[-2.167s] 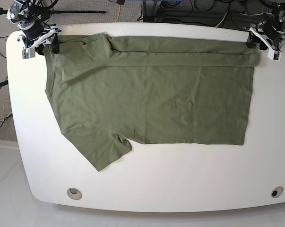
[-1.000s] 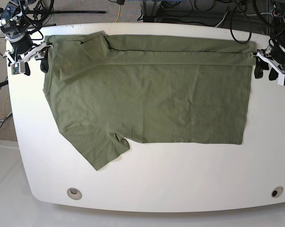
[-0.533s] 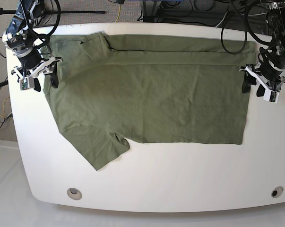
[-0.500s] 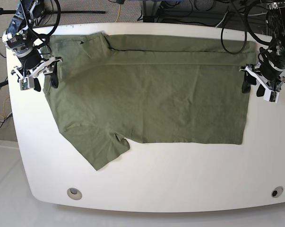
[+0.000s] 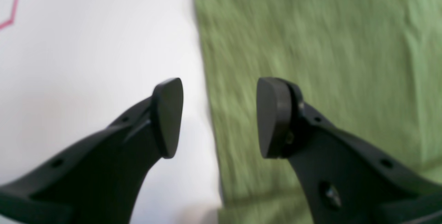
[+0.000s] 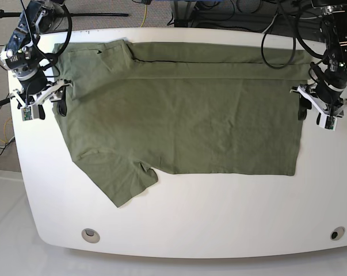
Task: Fold the T-shirt properly
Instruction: 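Move both grippers along the shirt sides toward the hem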
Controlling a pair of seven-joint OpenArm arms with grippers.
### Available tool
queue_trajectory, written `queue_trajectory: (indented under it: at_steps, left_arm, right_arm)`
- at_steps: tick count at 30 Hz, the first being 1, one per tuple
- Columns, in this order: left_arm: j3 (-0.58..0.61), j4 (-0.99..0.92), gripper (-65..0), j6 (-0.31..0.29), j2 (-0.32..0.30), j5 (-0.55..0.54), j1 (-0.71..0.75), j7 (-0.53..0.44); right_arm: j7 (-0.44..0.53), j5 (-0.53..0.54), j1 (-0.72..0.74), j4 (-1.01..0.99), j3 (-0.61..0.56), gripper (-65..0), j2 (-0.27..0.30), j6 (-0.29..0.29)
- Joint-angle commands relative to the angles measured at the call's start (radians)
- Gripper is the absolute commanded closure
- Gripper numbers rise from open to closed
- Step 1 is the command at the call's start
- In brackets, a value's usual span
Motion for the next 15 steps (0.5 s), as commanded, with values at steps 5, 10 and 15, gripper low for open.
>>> queue_trajectory:
  at_steps: [5, 10, 15]
  left_arm:
    - [-0.027, -0.057, -30.6, 0.000, -0.023, -0.018, -0.047, -0.033]
    - [-0.025, -0.099, -30.8, 0.000, -0.026, -0.021, -0.085, -0.031]
    - [-0.010, -0.131, -31.3, -0.001, -0.027, -0.041, -0.133, -0.035]
  right_arm:
    - [-0.009, -0.004, 0.062, -0.012, 0.031, -38.4, 0.016, 0.020]
    - [-0.022, -0.007, 0.096, -0.030, 0.035, -38.5, 0.017, 0.024]
    - [-0.026, -0.013, 0.125, -0.044, 0.028, -38.6, 0.015, 0.029]
